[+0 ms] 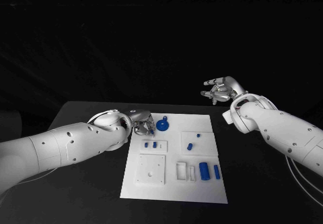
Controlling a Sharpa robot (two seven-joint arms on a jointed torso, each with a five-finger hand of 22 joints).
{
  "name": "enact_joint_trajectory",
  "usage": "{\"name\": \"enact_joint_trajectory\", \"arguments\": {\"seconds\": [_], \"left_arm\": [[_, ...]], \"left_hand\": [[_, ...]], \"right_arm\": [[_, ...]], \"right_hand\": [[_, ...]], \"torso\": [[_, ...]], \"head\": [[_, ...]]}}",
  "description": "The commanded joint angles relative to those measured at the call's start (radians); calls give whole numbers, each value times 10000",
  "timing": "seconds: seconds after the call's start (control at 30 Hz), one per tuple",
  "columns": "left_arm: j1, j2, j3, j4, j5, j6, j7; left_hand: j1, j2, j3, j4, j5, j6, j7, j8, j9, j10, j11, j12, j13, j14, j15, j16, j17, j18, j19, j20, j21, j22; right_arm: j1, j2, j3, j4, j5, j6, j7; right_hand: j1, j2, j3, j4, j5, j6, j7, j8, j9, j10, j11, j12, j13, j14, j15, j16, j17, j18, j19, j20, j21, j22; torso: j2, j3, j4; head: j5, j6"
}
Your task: Assemble the parts on the task board
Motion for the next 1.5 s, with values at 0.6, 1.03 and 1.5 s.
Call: {"name": "enact_joint_trajectory", "arguments": {"seconds": [0.6,1.03,1.5], "left_arm": [[-28,100,-183,-62,26,231,86],[-30,107,-197,-39,39,218,82],[-29,147,-308,-28,33,215,34]], "left_hand": [[44,54,-32,-37,6,38,14,21,12,-3,22,21,0,47,1,-62,14,182,-8,-21,54,189],[46,65,-39,-43,-14,41,11,20,12,6,18,22,0,37,-1,-67,27,180,-24,-21,69,186],[44,76,-54,-41,-26,63,8,22,13,24,13,21,0,25,-5,-67,36,173,-28,-25,79,188]], "right_arm": [[-3,36,4,-8,-17,109,101],[-3,49,4,-19,-17,114,100],[-3,54,4,-28,-17,119,97]], "right_hand": [[-30,-28,4,37,32,141,103,-9,3,-114,-28,52,2,-36,-1,-24,-10,68,370,35,-40,-7],[-30,-28,4,37,32,141,103,-9,3,-114,-28,52,2,-36,-1,-24,-10,68,370,35,-40,-7],[-30,-28,4,37,32,141,103,-9,3,-114,-28,52,2,-36,-1,-24,-10,68,370,35,-40,-7]], "torso": [[-2,-6,11],[-2,-4,5],[0,-2,0]], "head": [[-18,-26],[-15,-31],[-30,-37]]}}
